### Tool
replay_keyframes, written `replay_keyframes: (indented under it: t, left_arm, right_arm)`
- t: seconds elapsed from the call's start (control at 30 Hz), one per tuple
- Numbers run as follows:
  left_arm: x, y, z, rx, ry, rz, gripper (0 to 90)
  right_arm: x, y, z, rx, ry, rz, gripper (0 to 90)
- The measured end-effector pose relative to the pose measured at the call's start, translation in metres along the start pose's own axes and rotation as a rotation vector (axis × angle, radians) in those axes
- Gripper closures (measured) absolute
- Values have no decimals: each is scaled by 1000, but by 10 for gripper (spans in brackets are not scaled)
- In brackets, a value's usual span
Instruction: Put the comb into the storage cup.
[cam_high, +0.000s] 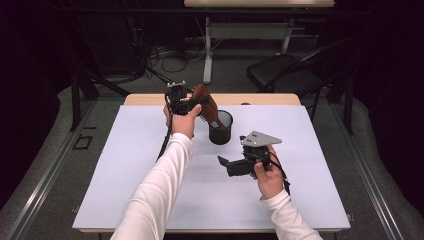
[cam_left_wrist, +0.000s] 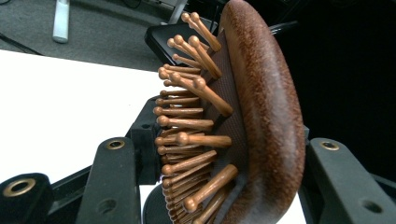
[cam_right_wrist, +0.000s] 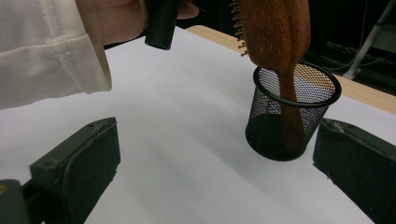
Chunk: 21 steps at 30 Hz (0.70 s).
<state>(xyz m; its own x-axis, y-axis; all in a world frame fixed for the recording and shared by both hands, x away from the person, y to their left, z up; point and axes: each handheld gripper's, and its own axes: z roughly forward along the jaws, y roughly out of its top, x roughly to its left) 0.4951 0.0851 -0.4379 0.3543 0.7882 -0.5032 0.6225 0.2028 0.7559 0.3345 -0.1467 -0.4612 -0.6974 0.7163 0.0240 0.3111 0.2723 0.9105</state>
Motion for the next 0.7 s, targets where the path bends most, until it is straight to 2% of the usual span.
replay_keyframes:
  t: [0.7]
  left_arm:
    - [5,-2,1,-1,0,-22,489]
  right_arm:
    - [1,0,1,4,1,-3,7]
